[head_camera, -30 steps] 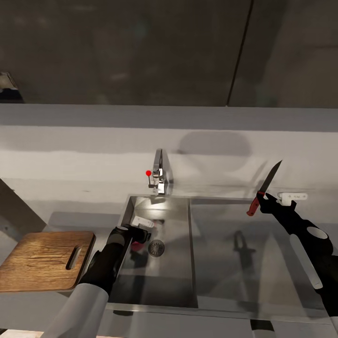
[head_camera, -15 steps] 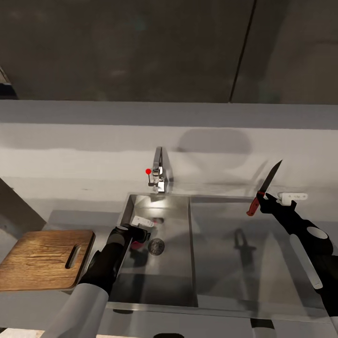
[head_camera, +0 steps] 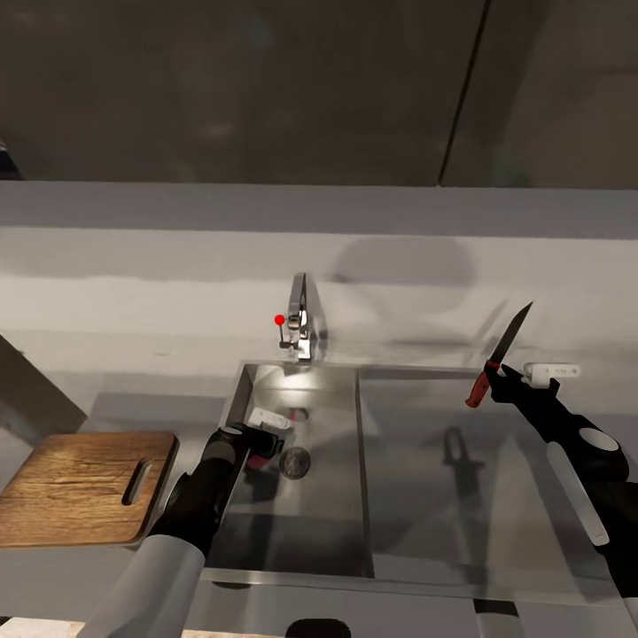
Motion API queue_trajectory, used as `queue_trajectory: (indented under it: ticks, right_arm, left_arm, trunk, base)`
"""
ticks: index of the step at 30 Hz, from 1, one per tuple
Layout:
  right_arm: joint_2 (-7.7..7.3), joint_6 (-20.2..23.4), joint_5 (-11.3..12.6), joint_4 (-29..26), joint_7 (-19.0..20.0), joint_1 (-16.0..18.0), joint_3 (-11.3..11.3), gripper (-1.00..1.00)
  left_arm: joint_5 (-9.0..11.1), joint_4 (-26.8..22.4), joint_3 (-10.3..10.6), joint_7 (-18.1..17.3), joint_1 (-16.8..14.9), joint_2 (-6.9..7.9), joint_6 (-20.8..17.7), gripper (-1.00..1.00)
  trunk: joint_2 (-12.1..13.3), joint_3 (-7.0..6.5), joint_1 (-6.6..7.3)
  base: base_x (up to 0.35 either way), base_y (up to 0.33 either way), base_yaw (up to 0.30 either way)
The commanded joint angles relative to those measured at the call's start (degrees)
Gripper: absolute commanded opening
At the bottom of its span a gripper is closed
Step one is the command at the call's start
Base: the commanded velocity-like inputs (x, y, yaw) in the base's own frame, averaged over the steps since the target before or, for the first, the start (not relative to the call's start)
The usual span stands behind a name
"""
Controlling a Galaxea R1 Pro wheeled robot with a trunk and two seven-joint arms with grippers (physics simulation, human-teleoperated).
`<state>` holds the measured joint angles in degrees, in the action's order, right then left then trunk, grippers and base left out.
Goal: In the kitchen, take the Vidalia onion out of the sink, dice it on the chopping board with the paring knife, put the diced onion into the bowl on the countertop, then place both the paring knife and the chopping board into the sink.
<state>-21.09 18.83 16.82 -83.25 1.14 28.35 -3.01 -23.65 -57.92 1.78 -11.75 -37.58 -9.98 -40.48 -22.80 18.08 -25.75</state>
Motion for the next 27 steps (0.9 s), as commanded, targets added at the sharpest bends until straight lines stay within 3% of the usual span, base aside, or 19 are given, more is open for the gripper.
queue_trajectory:
  ticks: [1, 27]
  right_arm:
    - [-0.01, 0.3, 0.3, -0.1, 0.1, 0.0, -0.1, -1.0]
    - [-0.01, 0.3, 0.3, -0.1, 0.1, 0.0, -0.1, -1.0]
  left_arm:
    - [-0.6, -0.1, 0.0, -0.5, 0.0, -0.02, -0.2, 1.0]
    - [-0.6, -0.1, 0.0, -0.4, 0.0, -0.02, -0.2, 1.0]
  trunk:
    - [-0.1, 0.16, -0.03]
    - [-0.1, 1.12, -0.03]
  base:
    - [0.0, 0.0, 0.0]
    - [0.0, 0.0, 0.0]
